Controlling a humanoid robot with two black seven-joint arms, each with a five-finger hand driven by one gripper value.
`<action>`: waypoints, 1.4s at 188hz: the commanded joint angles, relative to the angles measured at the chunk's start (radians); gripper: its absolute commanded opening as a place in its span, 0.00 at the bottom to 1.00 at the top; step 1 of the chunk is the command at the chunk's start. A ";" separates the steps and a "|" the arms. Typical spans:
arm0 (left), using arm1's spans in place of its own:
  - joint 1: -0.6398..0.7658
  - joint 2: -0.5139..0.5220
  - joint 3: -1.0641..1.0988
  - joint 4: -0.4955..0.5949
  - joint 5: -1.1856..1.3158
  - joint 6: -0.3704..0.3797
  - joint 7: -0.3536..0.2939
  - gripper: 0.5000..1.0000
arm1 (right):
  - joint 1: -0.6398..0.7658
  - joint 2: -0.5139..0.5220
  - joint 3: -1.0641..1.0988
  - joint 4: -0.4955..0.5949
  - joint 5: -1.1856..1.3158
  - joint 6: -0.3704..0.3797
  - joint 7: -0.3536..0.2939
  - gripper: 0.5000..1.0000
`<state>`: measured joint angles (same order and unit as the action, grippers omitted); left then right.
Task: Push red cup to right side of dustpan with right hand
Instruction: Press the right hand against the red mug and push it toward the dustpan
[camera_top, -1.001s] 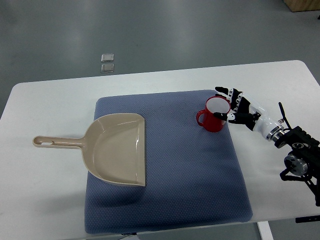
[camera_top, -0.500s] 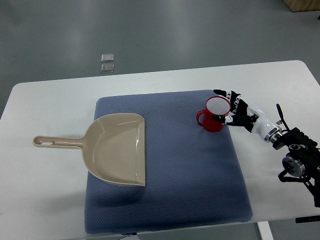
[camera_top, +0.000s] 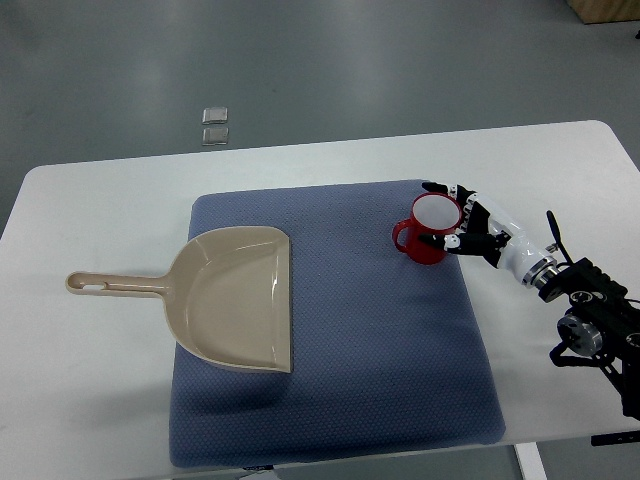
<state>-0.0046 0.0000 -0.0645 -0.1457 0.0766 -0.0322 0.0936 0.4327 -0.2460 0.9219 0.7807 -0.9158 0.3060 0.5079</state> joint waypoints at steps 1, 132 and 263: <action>0.000 0.000 -0.001 0.000 0.000 0.000 0.000 1.00 | 0.000 0.002 0.000 -0.001 0.000 -0.001 0.000 0.86; 0.000 0.000 0.000 0.000 0.000 0.000 0.000 1.00 | 0.015 0.024 -0.001 -0.058 -0.018 -0.001 0.009 0.86; 0.000 0.000 0.000 0.000 0.000 0.000 0.000 1.00 | 0.012 0.083 0.003 -0.078 0.003 -0.001 0.031 0.86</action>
<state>-0.0046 0.0000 -0.0646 -0.1457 0.0766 -0.0322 0.0936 0.4459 -0.1684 0.9247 0.7055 -0.9156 0.3052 0.5367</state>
